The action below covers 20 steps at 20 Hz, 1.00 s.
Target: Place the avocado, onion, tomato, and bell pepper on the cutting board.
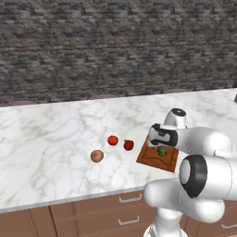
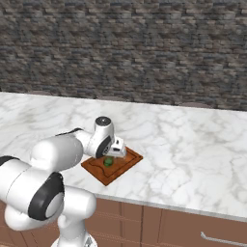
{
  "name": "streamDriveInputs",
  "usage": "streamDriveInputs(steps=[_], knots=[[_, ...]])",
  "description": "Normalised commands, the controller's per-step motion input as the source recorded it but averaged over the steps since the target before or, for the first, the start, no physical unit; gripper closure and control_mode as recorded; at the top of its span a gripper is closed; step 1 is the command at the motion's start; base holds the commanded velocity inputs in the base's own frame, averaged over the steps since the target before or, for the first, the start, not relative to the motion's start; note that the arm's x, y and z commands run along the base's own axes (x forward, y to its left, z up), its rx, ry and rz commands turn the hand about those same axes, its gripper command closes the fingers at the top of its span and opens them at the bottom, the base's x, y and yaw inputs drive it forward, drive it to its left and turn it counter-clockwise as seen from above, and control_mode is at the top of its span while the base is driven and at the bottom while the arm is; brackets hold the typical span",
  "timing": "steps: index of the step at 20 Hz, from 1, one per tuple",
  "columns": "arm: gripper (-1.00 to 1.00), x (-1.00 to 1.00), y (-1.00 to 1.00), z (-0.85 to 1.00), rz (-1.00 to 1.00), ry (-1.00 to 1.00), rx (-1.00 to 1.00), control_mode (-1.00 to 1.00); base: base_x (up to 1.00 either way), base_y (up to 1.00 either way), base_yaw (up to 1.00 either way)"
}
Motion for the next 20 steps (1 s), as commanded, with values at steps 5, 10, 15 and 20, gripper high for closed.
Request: streamDriveInputs(steps=[5,10,15,20], knots=[[-1.00,-0.04,0.02,0.89,0.00,-0.10,0.05,-1.00,0.00,0.00,0.00],[-1.00,-0.02,0.14,0.45,-0.10,0.00,0.23,-1.00,0.00,0.00,0.00],[-1.00,0.00,0.51,0.27,0.00,0.02,0.08,-1.00,0.00,0.00,0.00],[-1.00,0.07,0.65,0.16,0.00,0.07,0.00,-1.00,0.00,0.00,0.00]])
